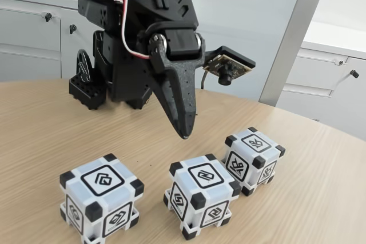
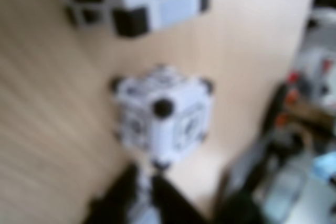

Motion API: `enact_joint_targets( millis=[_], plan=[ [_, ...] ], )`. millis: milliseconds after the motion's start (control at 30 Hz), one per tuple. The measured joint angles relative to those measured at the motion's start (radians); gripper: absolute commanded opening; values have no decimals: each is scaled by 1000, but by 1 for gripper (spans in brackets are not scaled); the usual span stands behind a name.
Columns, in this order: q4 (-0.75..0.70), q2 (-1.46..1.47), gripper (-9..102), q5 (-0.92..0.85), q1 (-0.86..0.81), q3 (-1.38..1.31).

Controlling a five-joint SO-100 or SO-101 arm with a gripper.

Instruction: Stack cubes from left to right.

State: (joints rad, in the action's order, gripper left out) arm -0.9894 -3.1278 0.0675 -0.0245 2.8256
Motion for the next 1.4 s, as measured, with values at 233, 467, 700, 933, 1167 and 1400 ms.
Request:
enact_joint_targets(
  millis=[233, 467, 700, 933, 1167, 1400],
  plan=[
    [0, 0, 0, 0, 0, 0],
    [0, 0, 0, 0, 0, 0],
    [0, 0, 0, 0, 0, 0],
    [0, 0, 0, -31, 2, 0],
    [-2, 0, 1, -48, 2, 0],
    [-3, 0, 0, -12, 2, 0]
  ],
)
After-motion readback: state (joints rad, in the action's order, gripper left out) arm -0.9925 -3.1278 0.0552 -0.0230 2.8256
